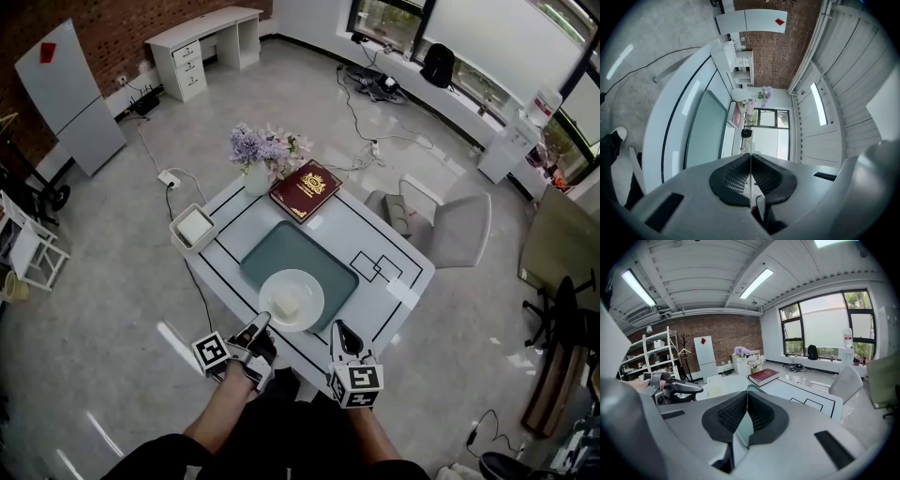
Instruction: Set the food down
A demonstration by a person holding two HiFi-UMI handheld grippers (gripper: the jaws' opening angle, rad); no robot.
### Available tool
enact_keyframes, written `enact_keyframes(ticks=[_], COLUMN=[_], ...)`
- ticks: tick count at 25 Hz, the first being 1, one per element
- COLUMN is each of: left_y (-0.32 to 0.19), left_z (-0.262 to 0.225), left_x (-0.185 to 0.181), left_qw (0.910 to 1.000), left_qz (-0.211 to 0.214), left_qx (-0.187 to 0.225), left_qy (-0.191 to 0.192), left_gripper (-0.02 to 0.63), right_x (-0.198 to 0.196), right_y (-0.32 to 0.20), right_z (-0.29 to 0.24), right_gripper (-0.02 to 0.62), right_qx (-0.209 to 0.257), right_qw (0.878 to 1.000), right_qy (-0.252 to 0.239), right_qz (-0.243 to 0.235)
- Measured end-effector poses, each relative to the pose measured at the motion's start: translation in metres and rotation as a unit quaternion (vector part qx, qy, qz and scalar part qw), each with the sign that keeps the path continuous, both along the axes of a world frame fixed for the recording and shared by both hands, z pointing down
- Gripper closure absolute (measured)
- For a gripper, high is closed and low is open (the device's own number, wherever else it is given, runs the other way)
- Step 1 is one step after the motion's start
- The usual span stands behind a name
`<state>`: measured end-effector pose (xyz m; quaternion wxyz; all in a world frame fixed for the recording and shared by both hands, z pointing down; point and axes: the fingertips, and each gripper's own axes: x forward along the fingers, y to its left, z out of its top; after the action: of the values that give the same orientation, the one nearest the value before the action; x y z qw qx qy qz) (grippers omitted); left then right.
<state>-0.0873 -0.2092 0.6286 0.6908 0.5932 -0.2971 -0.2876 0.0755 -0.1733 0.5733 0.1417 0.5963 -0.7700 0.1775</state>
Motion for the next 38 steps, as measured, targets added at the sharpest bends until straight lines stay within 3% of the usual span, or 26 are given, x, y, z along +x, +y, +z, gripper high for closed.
enact_keyframes(ticks=[12, 30, 38], left_y=[-0.03, -0.09, -0.103], left_z=[0.017, 0.07, 0.097], left_x=[0.015, 0.029, 0.046], left_qw=[0.9994, 0.998, 0.9964], left_qz=[0.006, -0.006, -0.002], left_qx=[-0.021, -0.019, -0.041], left_qy=[-0.025, -0.06, -0.075], left_gripper=[0.591, 0.591, 0.591], right_x=[0.017, 0.032, 0.046], right_y=[-0.02, -0.04, -0.049], right_z=[0.004, 0.013, 0.015], right_gripper=[0.584, 0.584, 0.584], right_qx=[-0.004, -0.02, -0.028], right_qw=[1.0, 1.0, 0.999], right_qy=[0.001, 0.014, 0.018], right_qz=[0.008, -0.002, -0.002])
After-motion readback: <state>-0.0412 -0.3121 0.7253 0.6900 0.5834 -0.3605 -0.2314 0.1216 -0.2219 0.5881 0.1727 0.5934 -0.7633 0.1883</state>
